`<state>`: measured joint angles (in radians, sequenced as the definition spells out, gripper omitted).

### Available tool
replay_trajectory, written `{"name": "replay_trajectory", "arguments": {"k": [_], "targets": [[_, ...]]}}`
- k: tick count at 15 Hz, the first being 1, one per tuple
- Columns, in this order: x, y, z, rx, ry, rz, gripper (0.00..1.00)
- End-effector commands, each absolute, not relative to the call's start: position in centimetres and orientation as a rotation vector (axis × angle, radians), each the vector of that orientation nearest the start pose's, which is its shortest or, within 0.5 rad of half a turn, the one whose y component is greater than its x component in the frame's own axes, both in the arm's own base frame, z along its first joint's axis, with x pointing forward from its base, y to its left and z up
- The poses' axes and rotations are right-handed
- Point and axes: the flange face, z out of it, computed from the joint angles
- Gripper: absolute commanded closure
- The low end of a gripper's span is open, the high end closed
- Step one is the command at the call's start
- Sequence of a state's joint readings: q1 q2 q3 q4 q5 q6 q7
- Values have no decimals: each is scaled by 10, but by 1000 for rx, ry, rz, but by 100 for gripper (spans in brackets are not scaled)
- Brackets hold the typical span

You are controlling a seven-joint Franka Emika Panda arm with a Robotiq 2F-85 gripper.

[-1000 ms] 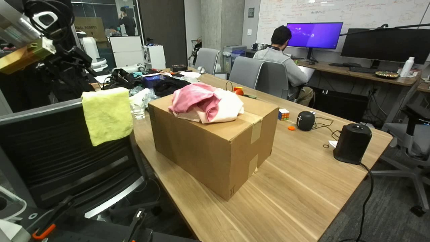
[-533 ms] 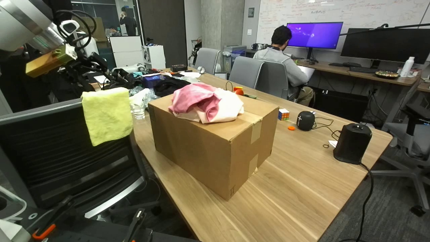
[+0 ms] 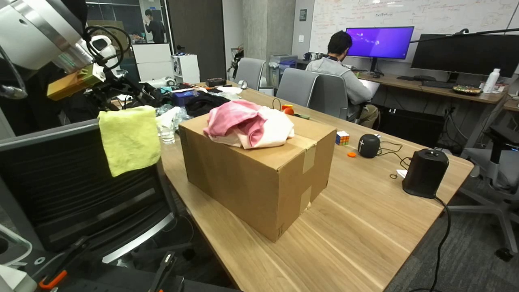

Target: Remove the t-shirts and towel from the backrest of the chair and place them on top of the box

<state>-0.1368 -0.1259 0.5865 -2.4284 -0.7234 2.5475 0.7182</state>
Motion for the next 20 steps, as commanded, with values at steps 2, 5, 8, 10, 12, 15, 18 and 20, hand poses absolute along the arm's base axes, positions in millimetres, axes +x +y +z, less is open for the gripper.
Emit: {"name": "replay_trajectory", "arguments": {"k": [2, 5, 8, 10, 12, 15, 18, 20], "targets": [[443, 226, 361, -3337, -484, -788, 0], [443, 224, 360, -3342, -467, -782, 25], [445, 223, 360, -3343, -441, -778, 36], [445, 223, 360, -3341, -426, -774, 53], [447, 223, 361, -3340, -403, -772, 68], [452, 216, 366, -3341, -369, -789, 89], [456, 209, 374, -3340, -336, -810, 97], [458, 205, 379, -3338, -314, -819, 93]]}}
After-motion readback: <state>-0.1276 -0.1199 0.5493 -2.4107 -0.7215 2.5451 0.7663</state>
